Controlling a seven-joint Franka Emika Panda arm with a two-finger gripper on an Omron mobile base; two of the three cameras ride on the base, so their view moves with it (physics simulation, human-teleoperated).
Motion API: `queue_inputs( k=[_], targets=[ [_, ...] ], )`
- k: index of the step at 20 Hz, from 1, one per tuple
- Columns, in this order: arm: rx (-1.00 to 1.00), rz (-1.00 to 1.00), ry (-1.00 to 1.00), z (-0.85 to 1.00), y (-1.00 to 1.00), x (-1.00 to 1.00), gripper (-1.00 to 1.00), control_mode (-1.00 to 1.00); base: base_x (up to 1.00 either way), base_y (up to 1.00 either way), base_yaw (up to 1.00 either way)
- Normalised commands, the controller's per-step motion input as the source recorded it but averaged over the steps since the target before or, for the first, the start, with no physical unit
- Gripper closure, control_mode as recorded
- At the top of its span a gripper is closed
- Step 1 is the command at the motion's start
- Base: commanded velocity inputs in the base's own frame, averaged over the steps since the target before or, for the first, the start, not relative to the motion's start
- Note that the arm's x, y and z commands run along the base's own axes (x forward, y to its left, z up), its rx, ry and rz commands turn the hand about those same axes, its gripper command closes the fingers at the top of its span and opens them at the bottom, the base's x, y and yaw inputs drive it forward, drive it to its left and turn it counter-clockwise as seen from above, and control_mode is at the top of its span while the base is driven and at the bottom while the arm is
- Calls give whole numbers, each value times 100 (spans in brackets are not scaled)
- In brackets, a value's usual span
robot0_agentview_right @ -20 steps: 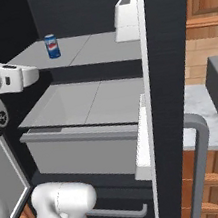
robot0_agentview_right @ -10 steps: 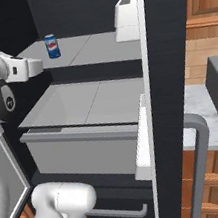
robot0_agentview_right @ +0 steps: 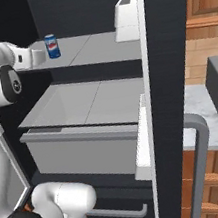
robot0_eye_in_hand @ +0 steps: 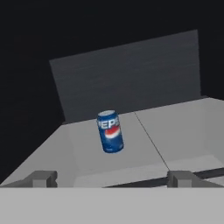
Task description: Open the fridge, grab two sodas, and place both sodas inside the bowl with ice on the dining counter.
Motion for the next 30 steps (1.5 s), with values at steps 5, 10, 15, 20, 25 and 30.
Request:
queue_inputs(
  k=[5, 10, 15, 20, 25, 30],
  targets=[
    [-1, 0, 6, 1, 11, 46, -100, -100, 0, 0, 0],
    [-1, 0, 12, 0, 1, 49, -100, -100, 0, 0, 0],
    [-6, 0, 7, 7, 0, 51, -100, -100, 0, 0, 0],
    [-12, 0, 1, 9, 5, 44, -100, -100, 0, 0, 0],
    [-6, 0, 5, 0, 7, 36, -100, -100, 0, 0, 0],
    [0, 0, 2, 0, 1, 17, -100, -100, 0, 0, 0]
  ],
)
